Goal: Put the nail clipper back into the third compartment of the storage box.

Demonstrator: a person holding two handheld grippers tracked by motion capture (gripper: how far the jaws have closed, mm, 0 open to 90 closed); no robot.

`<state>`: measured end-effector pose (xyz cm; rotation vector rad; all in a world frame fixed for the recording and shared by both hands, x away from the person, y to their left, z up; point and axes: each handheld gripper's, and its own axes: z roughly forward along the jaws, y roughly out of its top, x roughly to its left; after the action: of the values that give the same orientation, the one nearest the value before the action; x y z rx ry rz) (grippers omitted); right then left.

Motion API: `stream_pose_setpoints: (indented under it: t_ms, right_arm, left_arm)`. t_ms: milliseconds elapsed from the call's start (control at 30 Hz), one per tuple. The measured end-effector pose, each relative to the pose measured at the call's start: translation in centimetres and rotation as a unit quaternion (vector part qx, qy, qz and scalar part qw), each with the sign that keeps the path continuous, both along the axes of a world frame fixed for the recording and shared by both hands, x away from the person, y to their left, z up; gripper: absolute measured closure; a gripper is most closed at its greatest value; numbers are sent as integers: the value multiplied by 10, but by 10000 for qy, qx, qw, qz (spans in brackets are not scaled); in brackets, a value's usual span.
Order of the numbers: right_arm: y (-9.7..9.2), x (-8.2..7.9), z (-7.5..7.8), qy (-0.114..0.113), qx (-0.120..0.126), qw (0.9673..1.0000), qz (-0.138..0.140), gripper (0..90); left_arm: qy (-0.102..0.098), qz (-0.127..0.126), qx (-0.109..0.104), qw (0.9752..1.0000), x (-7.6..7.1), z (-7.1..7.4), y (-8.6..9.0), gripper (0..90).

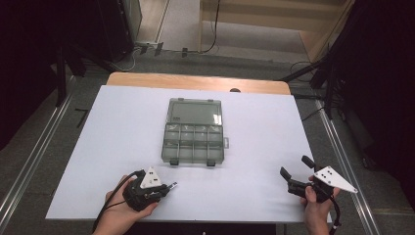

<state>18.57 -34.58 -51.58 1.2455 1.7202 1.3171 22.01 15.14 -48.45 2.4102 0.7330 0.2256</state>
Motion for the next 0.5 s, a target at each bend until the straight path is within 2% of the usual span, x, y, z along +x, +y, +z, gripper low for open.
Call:
stream_pose_setpoints:
  t_ms: [500]
  right_arm:
    - [-1, -1, 0, -4, 36, 10000, -29, 72]
  left_arm:
    - [-82, -5, -193, 9998, 7, 16, 0, 792]
